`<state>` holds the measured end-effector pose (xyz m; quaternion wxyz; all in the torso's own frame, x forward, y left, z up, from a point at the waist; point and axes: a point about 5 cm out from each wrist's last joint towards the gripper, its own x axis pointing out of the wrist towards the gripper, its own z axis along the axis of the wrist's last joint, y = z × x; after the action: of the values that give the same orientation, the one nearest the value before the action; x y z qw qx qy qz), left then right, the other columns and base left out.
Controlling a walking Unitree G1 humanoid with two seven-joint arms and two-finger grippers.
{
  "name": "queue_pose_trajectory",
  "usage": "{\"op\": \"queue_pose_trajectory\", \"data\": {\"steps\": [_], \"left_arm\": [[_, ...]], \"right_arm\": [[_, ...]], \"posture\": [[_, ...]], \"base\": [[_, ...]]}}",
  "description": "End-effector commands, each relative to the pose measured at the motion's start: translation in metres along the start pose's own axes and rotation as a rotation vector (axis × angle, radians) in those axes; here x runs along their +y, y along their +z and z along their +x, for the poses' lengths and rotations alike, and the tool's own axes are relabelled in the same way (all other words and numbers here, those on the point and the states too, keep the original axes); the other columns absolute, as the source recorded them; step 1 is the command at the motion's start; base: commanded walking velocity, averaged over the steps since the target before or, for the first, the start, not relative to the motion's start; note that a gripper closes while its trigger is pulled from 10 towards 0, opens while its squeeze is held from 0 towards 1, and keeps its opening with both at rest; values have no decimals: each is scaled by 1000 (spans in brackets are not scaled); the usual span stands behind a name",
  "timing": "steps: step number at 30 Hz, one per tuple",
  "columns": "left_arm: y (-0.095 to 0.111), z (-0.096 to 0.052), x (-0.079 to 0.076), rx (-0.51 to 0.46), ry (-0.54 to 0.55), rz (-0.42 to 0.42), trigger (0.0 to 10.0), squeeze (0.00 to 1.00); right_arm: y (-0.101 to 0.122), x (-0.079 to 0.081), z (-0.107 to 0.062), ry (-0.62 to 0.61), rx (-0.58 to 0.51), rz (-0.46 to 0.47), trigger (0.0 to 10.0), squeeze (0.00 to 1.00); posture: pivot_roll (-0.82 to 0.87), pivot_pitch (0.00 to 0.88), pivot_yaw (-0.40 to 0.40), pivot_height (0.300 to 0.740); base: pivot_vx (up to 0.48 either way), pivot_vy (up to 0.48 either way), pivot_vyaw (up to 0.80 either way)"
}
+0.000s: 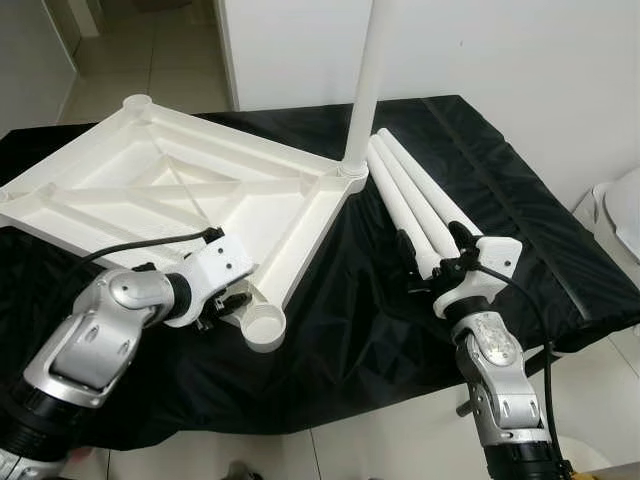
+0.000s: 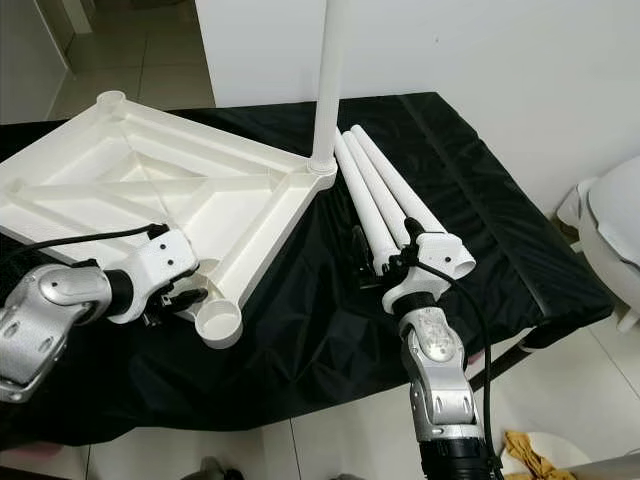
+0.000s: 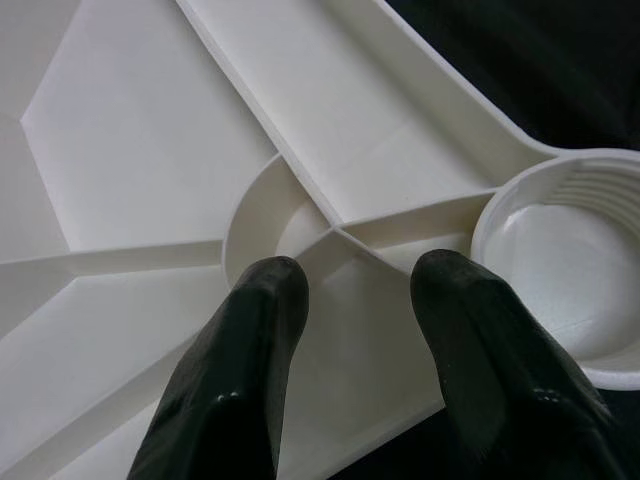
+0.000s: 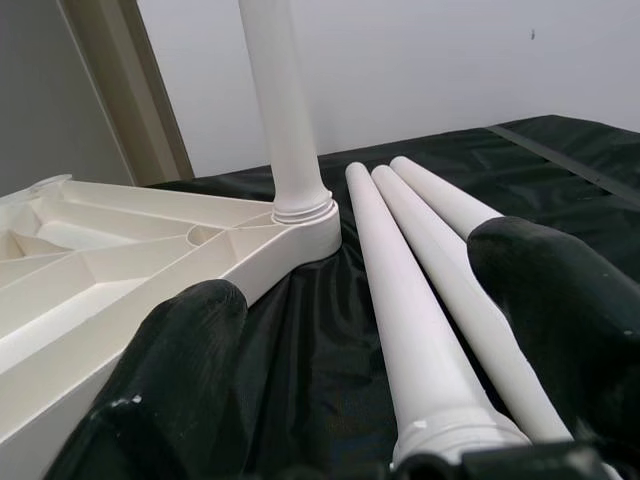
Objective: Building children table
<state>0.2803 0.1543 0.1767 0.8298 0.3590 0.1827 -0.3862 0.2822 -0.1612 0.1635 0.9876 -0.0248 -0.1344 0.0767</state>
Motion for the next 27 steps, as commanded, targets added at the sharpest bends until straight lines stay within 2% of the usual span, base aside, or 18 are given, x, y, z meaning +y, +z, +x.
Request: {"op": "queue_pose_trajectory", "data": {"steps": [1, 4, 5, 12, 21, 23, 27], "left_arm": [[-5, 3, -1, 34, 33, -5, 10000, 0], [-5, 4, 2, 36, 60, -8, 10000, 0], [-4, 1, 9, 32, 87, -11, 10000, 0], [-5, -3, 19, 42, 127, -9, 10000, 0], [-8, -1, 16, 57, 118, 1, 10000, 0], [-12, 3, 12, 86, 110, 30, 10000, 0], [-16, 12, 2, 124, 97, 80, 10000, 0]], "right_arm": [[-4, 3, -4, 35, 26, 14, 10000, 0], [-5, 8, -9, 96, 43, 30, 10000, 0], [-7, 11, -12, 143, 56, 39, 10000, 0], [-10, 15, -17, 206, 79, 36, 10000, 0], [-11, 20, -21, 277, 98, 47, 10000, 0], [-12, 23, -26, 346, 116, 43, 10000, 0], [-10, 25, -29, 386, 125, 39, 10000, 0]], "posture": [[-76, 70, 7, 740], [-76, 70, 7, 740], [-80, 70, 7, 740], [-83, 66, 6, 740], [-83, 63, 5, 740], [-87, 64, 8, 740], [-95, 66, 12, 740]], "base": [[0, 0, 0], [0, 0, 0], [0, 0, 0], [0, 0, 0], [0, 0, 0], [0, 0, 0], [0, 0, 0]]}}
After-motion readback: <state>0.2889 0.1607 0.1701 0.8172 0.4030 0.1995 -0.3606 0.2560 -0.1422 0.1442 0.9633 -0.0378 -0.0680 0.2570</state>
